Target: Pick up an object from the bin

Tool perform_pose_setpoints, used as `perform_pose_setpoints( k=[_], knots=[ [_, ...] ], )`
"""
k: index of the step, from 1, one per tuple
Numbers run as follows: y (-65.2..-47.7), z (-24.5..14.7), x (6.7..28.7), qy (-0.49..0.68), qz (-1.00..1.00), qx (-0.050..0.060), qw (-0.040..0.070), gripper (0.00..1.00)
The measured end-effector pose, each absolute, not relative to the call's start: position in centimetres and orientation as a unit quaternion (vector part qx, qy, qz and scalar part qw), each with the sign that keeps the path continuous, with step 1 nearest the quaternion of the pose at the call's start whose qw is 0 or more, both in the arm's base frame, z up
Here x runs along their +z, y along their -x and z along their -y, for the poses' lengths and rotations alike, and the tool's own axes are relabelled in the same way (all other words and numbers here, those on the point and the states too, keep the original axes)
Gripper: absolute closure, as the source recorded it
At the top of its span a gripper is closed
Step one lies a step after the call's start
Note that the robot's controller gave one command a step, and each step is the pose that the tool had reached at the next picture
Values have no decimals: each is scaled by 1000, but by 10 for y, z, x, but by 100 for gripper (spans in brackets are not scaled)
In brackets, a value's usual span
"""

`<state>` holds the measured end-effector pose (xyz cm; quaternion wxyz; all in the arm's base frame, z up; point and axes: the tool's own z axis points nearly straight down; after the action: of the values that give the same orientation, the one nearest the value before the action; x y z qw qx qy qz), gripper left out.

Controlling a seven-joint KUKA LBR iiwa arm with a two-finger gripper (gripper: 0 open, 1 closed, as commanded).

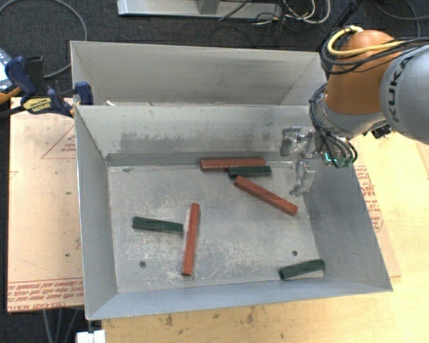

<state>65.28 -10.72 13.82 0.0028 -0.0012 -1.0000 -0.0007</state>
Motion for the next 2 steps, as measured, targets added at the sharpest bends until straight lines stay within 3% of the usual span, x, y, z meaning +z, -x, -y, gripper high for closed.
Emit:
perform_pose_setpoints(
  k=[1,2],
  knots=[
    [-621,37,68,3,1000,-2,-1,0],
    [-624,41,73,5,1000,0,-4,100]
  ],
)
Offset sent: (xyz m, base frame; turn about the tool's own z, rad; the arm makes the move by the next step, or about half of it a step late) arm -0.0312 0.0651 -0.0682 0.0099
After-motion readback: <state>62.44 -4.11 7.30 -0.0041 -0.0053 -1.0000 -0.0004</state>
